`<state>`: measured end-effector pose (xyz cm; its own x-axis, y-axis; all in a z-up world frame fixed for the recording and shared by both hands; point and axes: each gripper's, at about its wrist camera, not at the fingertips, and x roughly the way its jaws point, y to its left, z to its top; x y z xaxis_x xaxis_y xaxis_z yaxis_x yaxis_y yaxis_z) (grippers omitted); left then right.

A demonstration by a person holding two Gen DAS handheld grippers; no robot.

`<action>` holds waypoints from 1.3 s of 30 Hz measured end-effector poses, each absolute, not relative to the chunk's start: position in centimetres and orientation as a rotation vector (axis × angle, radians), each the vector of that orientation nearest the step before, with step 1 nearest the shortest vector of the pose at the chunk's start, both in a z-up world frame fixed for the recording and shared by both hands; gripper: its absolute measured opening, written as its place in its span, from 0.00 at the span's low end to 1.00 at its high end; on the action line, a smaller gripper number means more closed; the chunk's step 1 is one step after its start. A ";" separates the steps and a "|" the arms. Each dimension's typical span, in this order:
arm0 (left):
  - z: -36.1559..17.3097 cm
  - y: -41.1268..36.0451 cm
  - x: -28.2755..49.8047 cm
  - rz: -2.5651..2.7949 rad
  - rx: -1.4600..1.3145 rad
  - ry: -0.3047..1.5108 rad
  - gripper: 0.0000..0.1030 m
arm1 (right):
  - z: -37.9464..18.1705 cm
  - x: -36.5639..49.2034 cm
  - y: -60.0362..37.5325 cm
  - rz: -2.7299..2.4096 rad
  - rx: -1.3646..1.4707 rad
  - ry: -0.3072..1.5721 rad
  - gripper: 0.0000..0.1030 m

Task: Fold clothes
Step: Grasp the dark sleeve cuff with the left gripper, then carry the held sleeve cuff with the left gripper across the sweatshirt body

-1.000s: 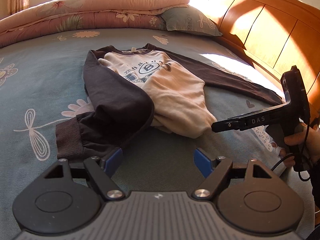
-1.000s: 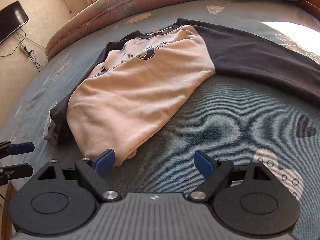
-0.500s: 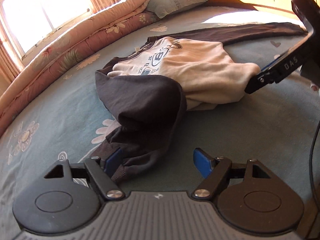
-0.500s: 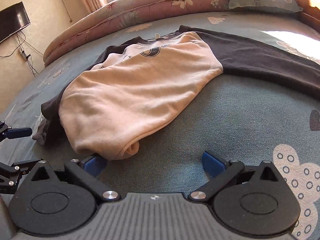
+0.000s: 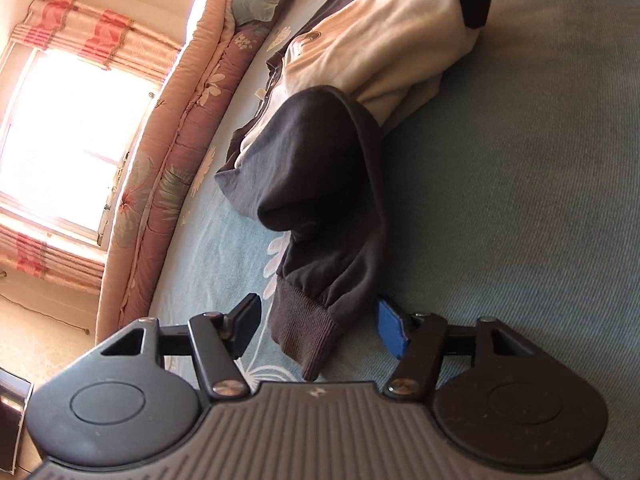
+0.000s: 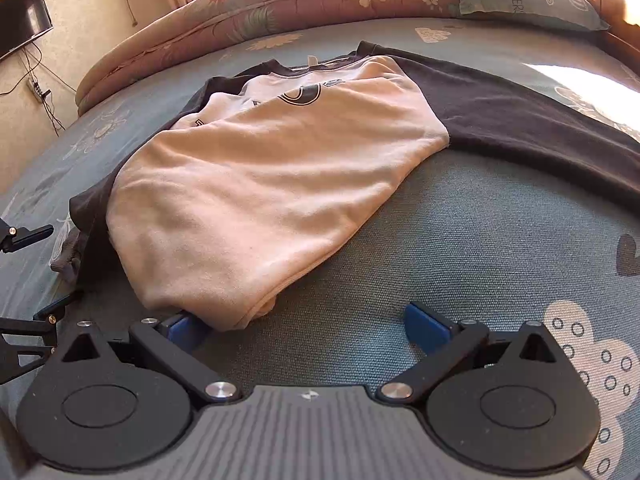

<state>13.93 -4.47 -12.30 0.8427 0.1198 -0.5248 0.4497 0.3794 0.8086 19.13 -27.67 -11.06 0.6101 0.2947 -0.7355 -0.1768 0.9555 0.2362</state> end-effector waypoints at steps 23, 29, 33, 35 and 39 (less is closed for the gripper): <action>-10.0 -6.9 15.8 -0.273 1.048 0.670 0.02 | -10.9 19.3 -27.9 0.274 0.159 0.885 1.00; -5.1 -2.6 17.2 -0.229 0.836 0.714 0.02 | -10.7 19.4 -28.0 0.260 0.174 0.894 1.00; -2.4 1.5 19.9 -0.174 0.646 0.743 0.02 | -10.5 19.3 -28.6 0.234 0.197 0.892 1.00; -1.2 3.9 21.0 -0.159 0.525 0.755 0.02 | -10.3 19.3 -29.0 0.214 0.208 0.887 1.00; 1.1 9.2 23.0 -0.138 0.259 0.766 0.02 | -10.3 19.4 -29.1 0.185 0.194 0.896 1.00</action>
<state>22.96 9.17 1.06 0.7139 -0.0297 -0.6996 0.2173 0.9592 0.1810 19.40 -29.13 -10.27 0.6109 0.2400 -0.7545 -0.0781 0.9666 0.2441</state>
